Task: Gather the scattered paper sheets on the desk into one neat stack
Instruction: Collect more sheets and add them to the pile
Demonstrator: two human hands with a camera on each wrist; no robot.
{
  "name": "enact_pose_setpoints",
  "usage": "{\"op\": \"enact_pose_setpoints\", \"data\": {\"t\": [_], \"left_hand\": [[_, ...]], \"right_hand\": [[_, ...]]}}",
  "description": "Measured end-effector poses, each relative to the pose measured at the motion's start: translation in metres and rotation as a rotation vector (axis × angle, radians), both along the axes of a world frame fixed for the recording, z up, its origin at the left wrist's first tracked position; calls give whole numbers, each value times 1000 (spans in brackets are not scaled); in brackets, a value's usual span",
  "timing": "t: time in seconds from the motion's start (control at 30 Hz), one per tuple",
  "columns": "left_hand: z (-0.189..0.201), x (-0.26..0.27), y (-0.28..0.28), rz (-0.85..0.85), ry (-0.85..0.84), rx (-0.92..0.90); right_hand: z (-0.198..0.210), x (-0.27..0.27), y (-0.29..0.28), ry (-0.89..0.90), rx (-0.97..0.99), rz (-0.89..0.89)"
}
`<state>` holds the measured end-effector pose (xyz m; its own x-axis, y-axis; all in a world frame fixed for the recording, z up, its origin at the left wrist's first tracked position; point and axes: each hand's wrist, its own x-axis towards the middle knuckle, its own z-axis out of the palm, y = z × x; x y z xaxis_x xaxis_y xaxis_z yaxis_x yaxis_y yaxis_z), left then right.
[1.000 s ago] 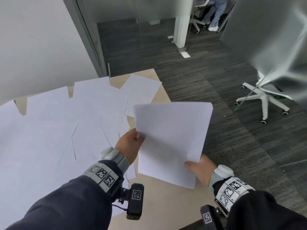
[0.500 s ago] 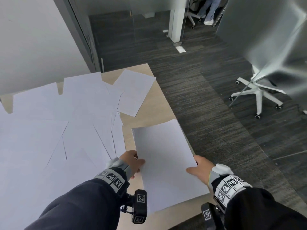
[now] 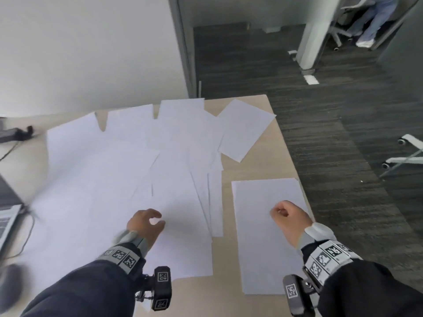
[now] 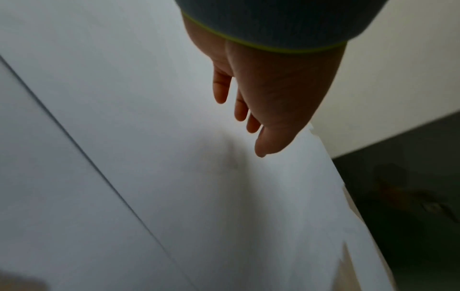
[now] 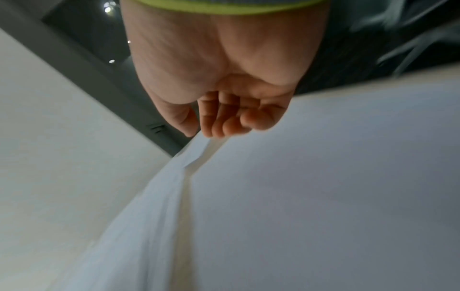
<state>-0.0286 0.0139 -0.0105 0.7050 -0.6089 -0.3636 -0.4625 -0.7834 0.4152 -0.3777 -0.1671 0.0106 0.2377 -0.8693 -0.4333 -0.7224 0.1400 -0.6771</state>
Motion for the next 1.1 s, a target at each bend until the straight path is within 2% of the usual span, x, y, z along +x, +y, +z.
{"op": "enact_pose_setpoints", "data": {"t": [0.1, 0.3, 0.43, 0.6, 0.8, 0.93, 1.1], "left_hand": [[-2, 23, 39, 65, -78, 103], [0, 59, 100, 105, -133, 308], [-1, 94, 136, 60, -122, 393], [-9, 136, 165, -83, -142, 416], [-9, 154, 148, -243, -121, 257], [0, 169, 124, -220, -114, 272], [-3, 182, 105, -178, -21, 311]], "right_hand": [[0, 59, 18, -83, 90, 146], [-2, 140, 55, -107, 237, 390], [-9, 181, 73, -58, 132, 473], [-18, 234, 105, 184, -79, 666], [-22, 258, 126, 413, -147, 736], [-24, 260, 131, 445, -162, 722], [-25, 263, 134, 456, -147, 700]]}}
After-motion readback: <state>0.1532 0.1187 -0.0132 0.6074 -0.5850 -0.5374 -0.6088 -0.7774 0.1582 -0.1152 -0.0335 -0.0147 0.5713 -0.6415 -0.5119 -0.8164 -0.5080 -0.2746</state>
